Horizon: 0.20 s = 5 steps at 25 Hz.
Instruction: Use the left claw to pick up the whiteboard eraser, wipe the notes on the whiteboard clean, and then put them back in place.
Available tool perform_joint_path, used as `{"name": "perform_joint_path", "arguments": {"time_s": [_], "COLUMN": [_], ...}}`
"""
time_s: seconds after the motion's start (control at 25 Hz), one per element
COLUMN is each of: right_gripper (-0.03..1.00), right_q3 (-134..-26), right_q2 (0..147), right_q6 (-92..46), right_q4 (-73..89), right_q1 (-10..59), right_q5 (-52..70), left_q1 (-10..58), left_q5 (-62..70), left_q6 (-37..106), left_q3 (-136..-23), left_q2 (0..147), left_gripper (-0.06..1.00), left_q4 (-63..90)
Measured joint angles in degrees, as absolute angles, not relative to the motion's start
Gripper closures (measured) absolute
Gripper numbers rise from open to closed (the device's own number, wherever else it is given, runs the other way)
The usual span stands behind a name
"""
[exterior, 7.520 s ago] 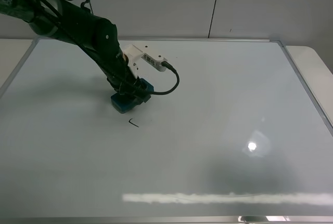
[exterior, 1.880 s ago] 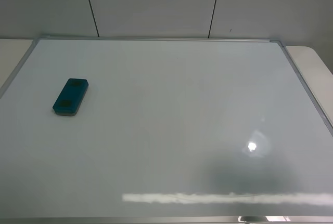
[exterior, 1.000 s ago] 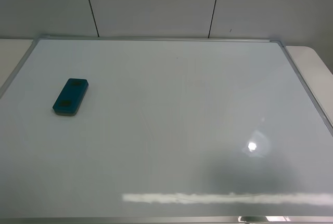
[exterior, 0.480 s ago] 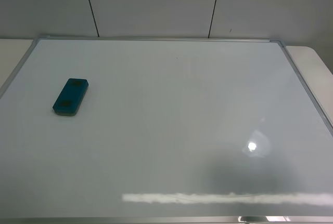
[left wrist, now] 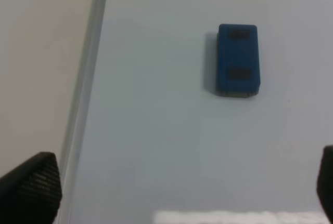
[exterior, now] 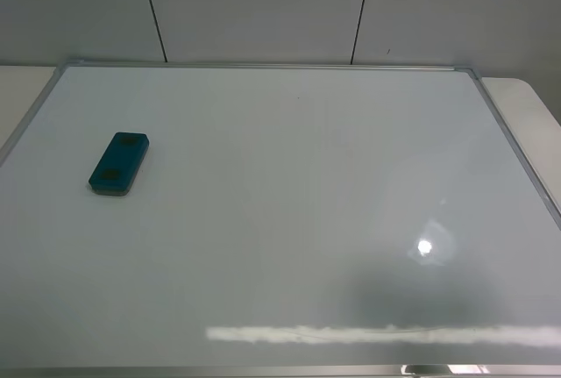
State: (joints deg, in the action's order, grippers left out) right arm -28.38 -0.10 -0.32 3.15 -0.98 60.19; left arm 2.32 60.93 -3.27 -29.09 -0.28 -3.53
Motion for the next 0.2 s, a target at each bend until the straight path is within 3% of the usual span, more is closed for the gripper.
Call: {"name": "perform_joint_path", "arguments": {"time_s": [0.2], "right_gripper": [-0.03], "right_q3": [-28.38], "right_q2": [-0.10], "right_q6": [-0.32], "right_q4": [3.15], "right_q1": [-0.98], "right_q5": [60.19], "left_q1": [2.32], "left_q5": [60.93], "left_q6": [-3.32], "left_q3": [-29.09], "left_q2": [-0.28], "left_gripper": [-0.05], "left_q4": [-3.53]}}
